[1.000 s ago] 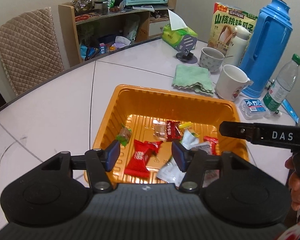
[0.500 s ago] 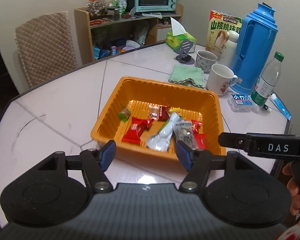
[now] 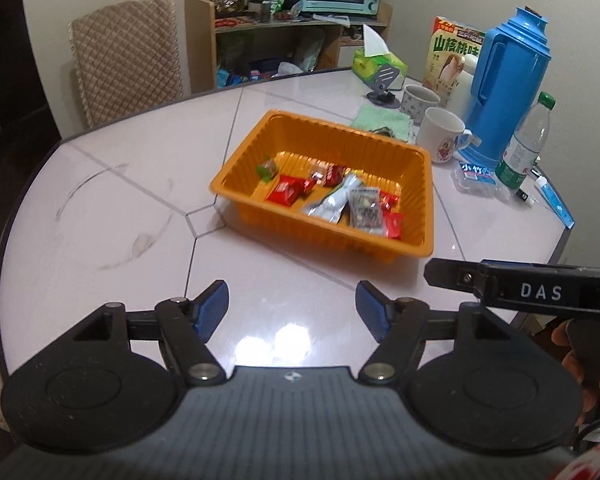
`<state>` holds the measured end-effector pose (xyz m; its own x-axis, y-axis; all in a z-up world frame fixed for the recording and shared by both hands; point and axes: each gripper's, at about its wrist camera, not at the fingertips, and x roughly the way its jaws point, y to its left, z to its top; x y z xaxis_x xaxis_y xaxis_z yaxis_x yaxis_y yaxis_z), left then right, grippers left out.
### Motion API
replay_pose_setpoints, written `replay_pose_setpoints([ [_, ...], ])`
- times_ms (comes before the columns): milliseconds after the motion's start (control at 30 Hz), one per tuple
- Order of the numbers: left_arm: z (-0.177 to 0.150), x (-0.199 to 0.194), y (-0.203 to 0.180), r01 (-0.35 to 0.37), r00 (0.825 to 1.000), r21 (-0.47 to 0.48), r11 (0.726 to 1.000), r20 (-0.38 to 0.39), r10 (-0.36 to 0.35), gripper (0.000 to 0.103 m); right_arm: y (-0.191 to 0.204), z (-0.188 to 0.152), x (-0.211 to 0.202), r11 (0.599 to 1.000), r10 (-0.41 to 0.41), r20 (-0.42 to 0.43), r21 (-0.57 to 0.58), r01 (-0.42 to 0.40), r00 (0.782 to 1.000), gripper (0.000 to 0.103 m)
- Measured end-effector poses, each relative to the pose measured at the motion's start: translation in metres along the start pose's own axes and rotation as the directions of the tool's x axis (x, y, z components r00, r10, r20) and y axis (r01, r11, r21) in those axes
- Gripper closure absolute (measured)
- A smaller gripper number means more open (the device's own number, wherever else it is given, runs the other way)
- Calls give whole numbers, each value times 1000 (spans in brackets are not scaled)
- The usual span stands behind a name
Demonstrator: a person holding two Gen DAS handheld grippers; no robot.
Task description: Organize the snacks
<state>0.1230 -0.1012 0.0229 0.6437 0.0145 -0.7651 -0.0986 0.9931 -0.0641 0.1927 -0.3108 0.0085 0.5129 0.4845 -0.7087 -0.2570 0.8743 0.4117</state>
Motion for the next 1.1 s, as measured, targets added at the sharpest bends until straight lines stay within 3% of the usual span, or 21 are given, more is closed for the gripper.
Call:
replay_pose_setpoints([
  [567,-64,-46,62,23,998,-15,1000,-65,-24,35,76,-76,-13,995,-58,-81,-80,51,995,27],
  [1100,-102,-74,103,31,997,-50,998,-76,-35,35,129,-117,-17,988,-86,-102,-137,72,991,27],
])
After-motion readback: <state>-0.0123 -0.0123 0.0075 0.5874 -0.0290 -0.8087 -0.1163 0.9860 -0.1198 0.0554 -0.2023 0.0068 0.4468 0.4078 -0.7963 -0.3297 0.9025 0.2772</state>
